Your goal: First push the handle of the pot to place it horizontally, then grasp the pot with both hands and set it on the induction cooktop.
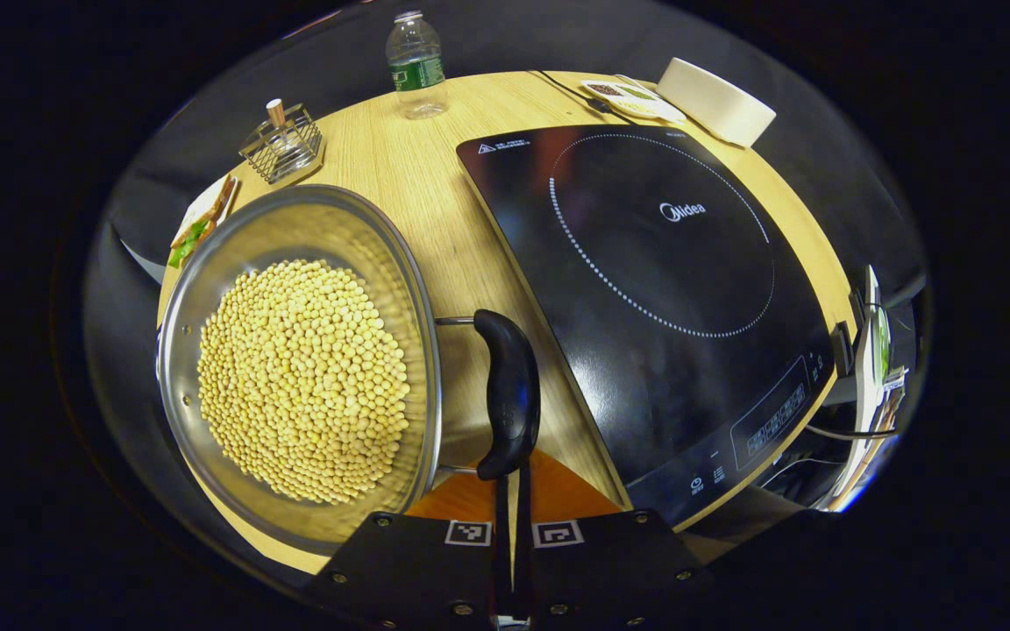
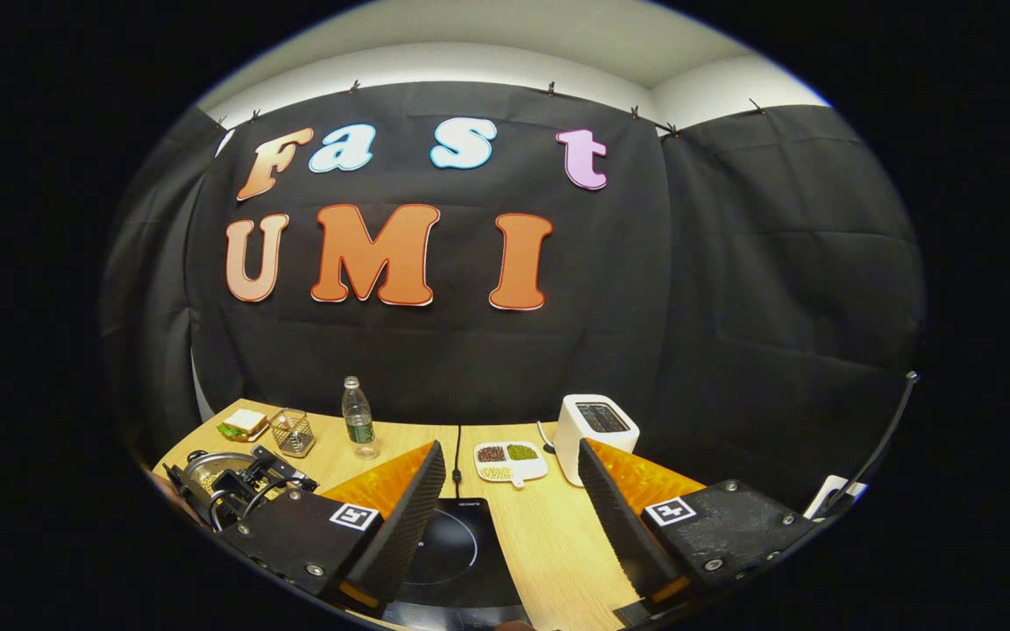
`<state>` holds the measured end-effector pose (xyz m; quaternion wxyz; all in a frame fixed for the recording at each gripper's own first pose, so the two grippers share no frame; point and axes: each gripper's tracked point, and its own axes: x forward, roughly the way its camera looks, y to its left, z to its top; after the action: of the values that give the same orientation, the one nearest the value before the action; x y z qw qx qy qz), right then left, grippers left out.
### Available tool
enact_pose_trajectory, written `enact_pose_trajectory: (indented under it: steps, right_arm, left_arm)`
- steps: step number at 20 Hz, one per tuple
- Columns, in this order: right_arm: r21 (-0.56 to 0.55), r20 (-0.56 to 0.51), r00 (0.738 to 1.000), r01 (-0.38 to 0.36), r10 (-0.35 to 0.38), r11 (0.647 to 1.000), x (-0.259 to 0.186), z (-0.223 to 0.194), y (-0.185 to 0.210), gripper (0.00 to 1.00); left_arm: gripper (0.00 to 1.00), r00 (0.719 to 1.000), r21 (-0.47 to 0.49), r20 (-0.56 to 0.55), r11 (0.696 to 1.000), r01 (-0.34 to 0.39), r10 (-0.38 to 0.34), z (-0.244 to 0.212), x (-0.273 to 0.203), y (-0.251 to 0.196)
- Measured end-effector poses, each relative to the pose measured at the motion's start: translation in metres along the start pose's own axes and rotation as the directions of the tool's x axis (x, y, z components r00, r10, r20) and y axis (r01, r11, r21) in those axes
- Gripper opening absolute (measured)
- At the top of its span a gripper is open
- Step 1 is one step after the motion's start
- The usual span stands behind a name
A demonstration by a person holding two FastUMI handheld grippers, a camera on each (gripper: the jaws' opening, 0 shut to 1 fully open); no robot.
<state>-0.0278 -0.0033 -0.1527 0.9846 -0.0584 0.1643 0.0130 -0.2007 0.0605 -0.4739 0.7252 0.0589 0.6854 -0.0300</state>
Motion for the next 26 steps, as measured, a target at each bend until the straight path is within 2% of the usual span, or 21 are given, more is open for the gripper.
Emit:
enact_pose_trajectory:
  steps: [8, 16, 21, 26]
  right_arm:
    - [0.008, -0.030, 0.999, 0.021, -0.021, 1.000, 0.001, -0.010, -0.011, 0.95]
    - [0.032, -0.059, 0.995, 0.086, -0.084, 0.996, 0.000, -0.018, -0.043, 0.95]
    - [0.019, -0.081, 0.993, 0.085, -0.083, 0.996, -0.004, -0.028, -0.040, 0.95]
    - [0.005, -0.094, 0.993, 0.068, -0.067, 0.998, -0.007, -0.032, -0.031, 0.95]
  left_arm:
    - [0.02, 1.000, -0.015, 0.016, 1.000, -0.014, 0.014, 0.019, 0.010, 0.000]
    - [0.02, 0.998, -0.054, 0.055, 0.998, -0.021, 0.024, 0.042, 0.016, 0.000]
    - [0.02, 0.996, -0.114, 0.085, 0.993, -0.017, 0.027, 0.054, 0.019, -0.004]
    - [0.02, 0.994, -0.129, 0.100, 0.991, -0.026, 0.039, 0.064, 0.023, -0.005]
